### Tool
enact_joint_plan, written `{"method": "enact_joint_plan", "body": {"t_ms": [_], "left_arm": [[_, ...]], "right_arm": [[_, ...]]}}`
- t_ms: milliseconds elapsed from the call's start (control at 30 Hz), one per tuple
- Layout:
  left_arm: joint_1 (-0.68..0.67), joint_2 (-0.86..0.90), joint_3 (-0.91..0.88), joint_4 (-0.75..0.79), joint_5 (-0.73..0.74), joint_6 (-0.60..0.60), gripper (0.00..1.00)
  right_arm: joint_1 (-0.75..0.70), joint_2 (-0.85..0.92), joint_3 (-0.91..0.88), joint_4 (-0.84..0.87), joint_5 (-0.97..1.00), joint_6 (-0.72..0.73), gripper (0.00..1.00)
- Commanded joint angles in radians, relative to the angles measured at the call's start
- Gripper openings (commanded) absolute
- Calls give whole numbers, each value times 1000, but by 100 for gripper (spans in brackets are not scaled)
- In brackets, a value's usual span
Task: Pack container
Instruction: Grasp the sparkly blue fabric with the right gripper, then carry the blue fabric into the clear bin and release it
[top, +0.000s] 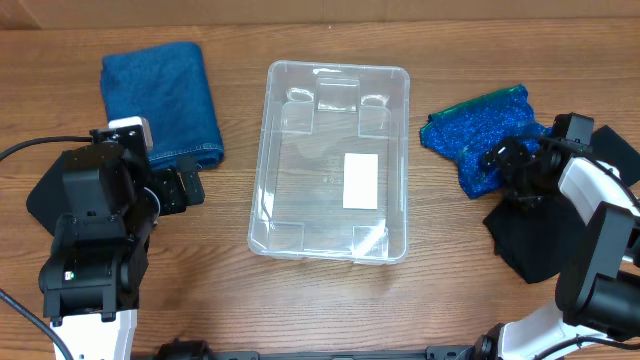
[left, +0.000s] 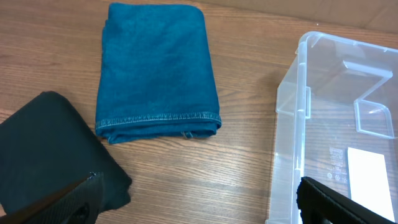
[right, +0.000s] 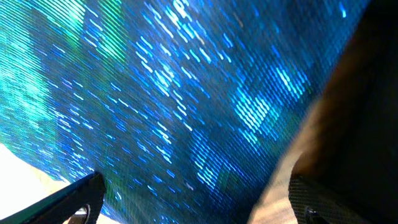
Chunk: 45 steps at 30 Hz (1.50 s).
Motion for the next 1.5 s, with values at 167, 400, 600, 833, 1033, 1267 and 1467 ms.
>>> {"method": "enact_joint_plan", "body": {"t_ms": [167, 400, 600, 833, 1033, 1267, 1467], "left_arm": [[-5, 1, 24, -3, 12, 15, 100], [-5, 0, 24, -4, 12, 15, 100], [-5, 0, 24, -5, 12, 15, 100], [-5, 1, 24, -9, 12, 15, 100], [-5, 1, 24, -11, 11, 15, 100], [-5, 2, 24, -13, 11, 15, 100], [-5, 2, 24, -14, 12, 15, 100]], "right_arm": [[-2, 5, -66, 199, -68, 7, 4], [37, -112, 108, 81, -200, -165, 4], [278, -336, 471, -232, -76, -372, 4], [727, -306, 543, -346, 36, -656, 4], [882, -99, 543, -273, 40, -730, 4], [873, 6, 542, -204, 52, -804, 4], [760, 9, 560, -274, 351, -538, 100]]}}
